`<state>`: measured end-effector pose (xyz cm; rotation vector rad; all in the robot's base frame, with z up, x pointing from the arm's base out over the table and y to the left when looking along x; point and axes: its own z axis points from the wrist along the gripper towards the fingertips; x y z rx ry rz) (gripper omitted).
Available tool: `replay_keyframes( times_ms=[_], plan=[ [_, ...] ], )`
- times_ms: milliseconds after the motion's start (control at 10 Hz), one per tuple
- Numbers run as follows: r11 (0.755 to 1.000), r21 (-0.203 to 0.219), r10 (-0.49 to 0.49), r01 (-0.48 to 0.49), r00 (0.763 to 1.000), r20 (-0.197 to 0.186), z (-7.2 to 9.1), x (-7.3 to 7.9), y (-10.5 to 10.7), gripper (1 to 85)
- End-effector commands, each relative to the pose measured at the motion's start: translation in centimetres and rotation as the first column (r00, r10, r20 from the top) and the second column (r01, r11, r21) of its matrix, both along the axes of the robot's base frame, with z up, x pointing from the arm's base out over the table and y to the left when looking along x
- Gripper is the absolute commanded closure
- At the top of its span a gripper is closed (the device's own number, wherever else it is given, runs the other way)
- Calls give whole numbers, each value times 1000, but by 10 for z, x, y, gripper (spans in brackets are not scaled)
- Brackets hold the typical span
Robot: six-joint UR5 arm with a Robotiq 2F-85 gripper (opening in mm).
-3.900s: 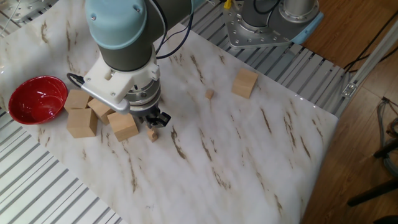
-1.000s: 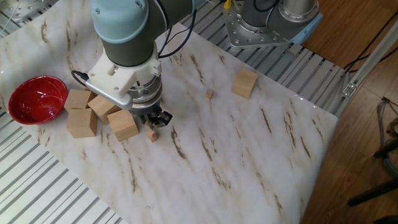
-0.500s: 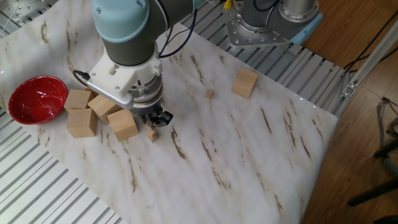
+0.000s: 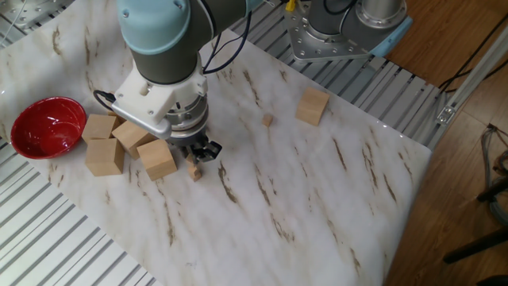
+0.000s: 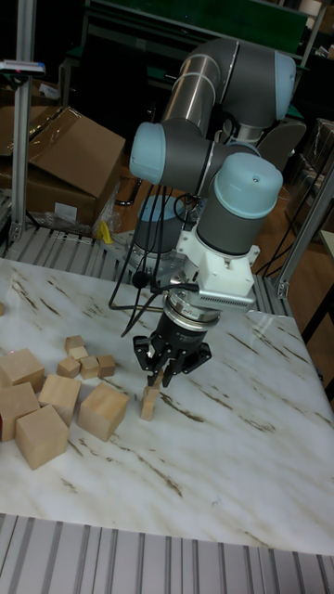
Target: Stack the blocks in a vertical line of five
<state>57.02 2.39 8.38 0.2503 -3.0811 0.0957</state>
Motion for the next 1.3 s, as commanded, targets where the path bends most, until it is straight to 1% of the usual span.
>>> replay_keyframes(
  times_ms=[0,600,1000,1200],
  plan=[
    [1000,12,11,-11,1000,-3,1,0,2,613],
    [999,19,31,-31,999,-14,1,-3,3,543],
    [999,18,32,-32,999,-15,2,-3,2,530],
    [999,1,32,-32,999,-13,3,-7,-4,530]
  ],
)
